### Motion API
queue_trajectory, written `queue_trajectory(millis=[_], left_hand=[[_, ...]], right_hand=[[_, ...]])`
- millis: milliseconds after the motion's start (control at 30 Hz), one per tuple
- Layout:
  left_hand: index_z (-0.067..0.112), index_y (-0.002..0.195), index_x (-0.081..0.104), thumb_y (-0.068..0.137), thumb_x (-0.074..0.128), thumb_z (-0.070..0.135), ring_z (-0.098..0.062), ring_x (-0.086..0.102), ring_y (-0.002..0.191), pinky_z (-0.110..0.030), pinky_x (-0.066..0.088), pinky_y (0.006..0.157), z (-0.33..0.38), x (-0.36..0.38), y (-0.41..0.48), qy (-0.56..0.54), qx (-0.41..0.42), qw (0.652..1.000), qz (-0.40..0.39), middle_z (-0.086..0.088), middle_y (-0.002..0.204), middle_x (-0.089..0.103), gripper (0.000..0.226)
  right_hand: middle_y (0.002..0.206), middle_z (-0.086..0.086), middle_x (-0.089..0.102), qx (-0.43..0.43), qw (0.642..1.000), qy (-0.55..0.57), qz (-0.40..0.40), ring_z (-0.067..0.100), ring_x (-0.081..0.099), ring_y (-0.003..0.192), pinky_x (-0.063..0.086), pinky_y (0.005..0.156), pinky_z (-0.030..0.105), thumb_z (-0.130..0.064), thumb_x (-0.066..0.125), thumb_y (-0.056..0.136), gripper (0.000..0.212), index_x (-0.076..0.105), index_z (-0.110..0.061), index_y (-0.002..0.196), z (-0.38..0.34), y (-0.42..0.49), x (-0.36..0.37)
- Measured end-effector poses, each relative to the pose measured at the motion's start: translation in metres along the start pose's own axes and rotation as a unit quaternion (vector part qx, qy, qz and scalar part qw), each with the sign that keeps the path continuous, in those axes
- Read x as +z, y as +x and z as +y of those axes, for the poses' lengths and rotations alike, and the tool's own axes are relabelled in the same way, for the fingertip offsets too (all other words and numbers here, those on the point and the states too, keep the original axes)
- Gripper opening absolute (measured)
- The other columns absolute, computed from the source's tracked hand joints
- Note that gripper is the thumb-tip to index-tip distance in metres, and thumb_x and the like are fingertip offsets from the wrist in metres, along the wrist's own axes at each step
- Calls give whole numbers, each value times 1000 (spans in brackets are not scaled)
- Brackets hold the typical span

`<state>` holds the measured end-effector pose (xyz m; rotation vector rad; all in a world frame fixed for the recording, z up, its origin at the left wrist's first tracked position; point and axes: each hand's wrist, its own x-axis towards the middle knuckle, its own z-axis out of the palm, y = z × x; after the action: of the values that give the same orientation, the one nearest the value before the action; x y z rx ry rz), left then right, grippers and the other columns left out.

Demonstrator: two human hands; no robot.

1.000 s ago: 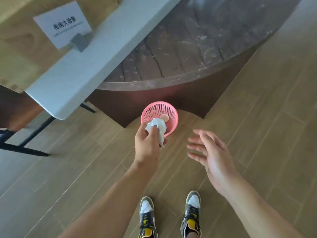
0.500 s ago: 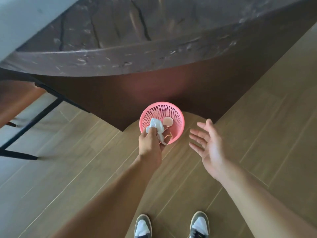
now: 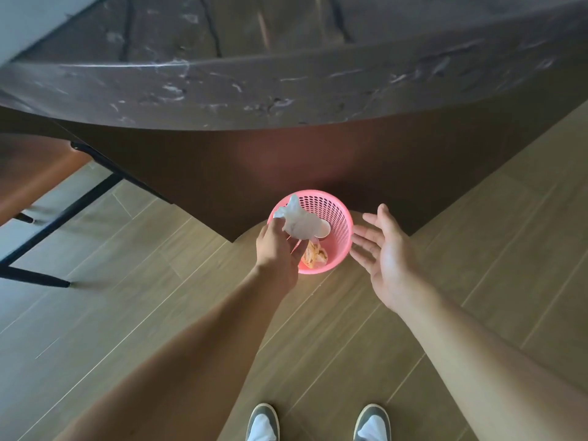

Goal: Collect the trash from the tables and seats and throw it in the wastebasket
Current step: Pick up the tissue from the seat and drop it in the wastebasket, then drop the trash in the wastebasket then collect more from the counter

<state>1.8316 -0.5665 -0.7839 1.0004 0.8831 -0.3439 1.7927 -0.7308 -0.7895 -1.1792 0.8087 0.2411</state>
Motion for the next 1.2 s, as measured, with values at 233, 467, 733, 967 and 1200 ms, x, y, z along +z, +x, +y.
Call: queue_trajectory(millis=[233, 467, 733, 967, 1200], left_hand=[[15, 126, 59, 108, 48, 24, -27, 64, 128, -40, 49, 114, 13, 4, -1, -15, 7, 1000, 1, -16, 140, 63, 23], [20, 111, 61, 109, 49, 23, -23, 63, 122, -33, 52, 99, 13, -7, -8, 5, 52, 998, 20, -1, 115, 65, 13], [23, 123, 64, 111, 48, 21, -21, 65, 124, -30, 56, 97, 6, -26, -59, 63, 105, 992, -10, -3, 132, 67, 20], [15, 134, 64, 111, 47, 17, -16, 69, 122, -26, 56, 102, 8, -41, -130, 81, 145, 986, -23, -2, 132, 72, 29], [20, 127, 69, 113, 47, 22, -8, 72, 117, -26, 56, 103, 22, -60, -223, 87, 182, 979, -33, 6, 126, 76, 27]], right_hand=[[123, 6, 73, -12, 1000, 12, 8, 21, 70, 117, 57, 102, 44, -59, 51, 105, 53, 52, -27, 147, -3, -3, 0], [122, 3, 73, -25, 1000, -3, 5, 19, 71, 115, 56, 104, 46, -68, 40, 104, 56, 63, -29, 136, -5, -9, -2], [117, -3, 78, -44, 999, -20, 0, 15, 74, 110, 59, 96, 40, -79, 45, 79, 68, 70, -35, 124, -14, -45, 0], [109, -13, 80, -60, 997, -33, -20, 7, 76, 105, 60, 93, 37, -88, 45, 77, 66, 71, -42, 116, -25, -106, 0], [114, -16, 78, -94, 990, -78, -75, 2, 73, 107, 59, 89, 28, -94, 50, 71, 68, 72, -47, 114, -46, -193, 16]])
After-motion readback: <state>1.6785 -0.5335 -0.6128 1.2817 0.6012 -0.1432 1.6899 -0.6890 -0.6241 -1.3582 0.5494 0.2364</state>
